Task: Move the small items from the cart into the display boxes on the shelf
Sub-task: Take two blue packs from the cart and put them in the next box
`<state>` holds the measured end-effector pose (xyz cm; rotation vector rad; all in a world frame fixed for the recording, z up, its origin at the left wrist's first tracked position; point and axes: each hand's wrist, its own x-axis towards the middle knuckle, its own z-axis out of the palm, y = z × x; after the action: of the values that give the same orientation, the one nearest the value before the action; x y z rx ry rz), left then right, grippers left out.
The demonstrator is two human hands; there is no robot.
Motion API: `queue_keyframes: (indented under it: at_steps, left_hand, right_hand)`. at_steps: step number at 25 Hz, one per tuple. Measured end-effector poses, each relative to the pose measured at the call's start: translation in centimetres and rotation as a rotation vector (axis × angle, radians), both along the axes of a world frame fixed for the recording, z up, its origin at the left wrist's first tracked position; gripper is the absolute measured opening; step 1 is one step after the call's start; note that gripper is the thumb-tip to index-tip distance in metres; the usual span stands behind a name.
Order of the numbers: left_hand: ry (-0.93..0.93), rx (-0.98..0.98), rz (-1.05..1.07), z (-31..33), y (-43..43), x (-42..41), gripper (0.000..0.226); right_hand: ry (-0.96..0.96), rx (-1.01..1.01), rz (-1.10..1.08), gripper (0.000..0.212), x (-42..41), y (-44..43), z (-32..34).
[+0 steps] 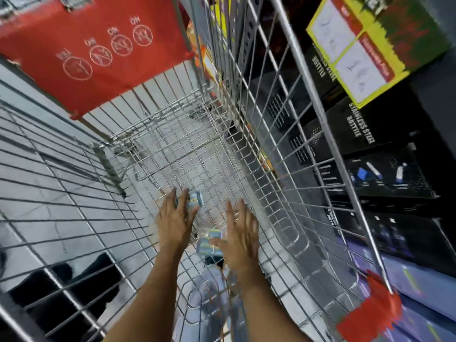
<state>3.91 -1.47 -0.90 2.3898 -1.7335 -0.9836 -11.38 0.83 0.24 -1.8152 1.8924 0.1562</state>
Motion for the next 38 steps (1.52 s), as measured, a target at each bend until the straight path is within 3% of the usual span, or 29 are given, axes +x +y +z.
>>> queue_keyframes:
  at_steps: [2, 5, 8, 13, 19, 25, 29, 31, 38]
  left_hand:
    - [-0.002, -0.002, -0.126, -0.1, 0.0, 0.0, 0.060]
    - [-0.023, 0.012, -0.242, -0.3, 0.1, 0.1, 0.060]
    - [-0.076, -0.044, -0.347, -0.2, -0.2, 0.6, 0.062]
    - [-0.026, -0.031, -0.380, -0.1, -0.3, 1.5, 0.086]
    - [-0.061, -0.045, -0.343, 0.0, -0.4, 1.9, 0.085]
    - [-0.070, -0.036, 0.004, 0.9, 0.3, -1.4, 0.078]
    - [-0.072, -0.045, 0.049, 0.6, 1.0, -2.4, 0.079]
    - [-0.060, -0.043, 0.072, 0.8, 1.1, -2.6, 0.082]
    - [-0.005, -0.102, 0.129, 0.9, 0.6, -2.3, 0.083]
  right_hand:
    - [0.084, -0.085, -0.104, 0.109, -1.3, -1.0, 0.4]
    - [0.062, -0.100, -0.205, 0.084, -1.3, -0.7, 0.9]
    - [-0.010, -0.102, -0.073, 0.066, -0.7, 0.3, 0.9]
    - [-0.076, 0.053, 0.183, 0.065, -1.3, -0.2, 1.4]
    - [-0.028, 0.010, -0.209, 0.071, -2.4, -1.1, 1.3]
    - [-0.040, -0.045, -0.396, 0.081, -1.3, -1.0, 1.1]
    - [-0.079, -0.026, -0.901, 0.077, 1.4, -1.8, 1.3]
    - [-0.071, 0.046, -1.030, 0.081, 2.6, -3.3, 1.2]
    - [0.042, 0.041, -0.794, 0.077, 3.3, -3.8, 0.1]
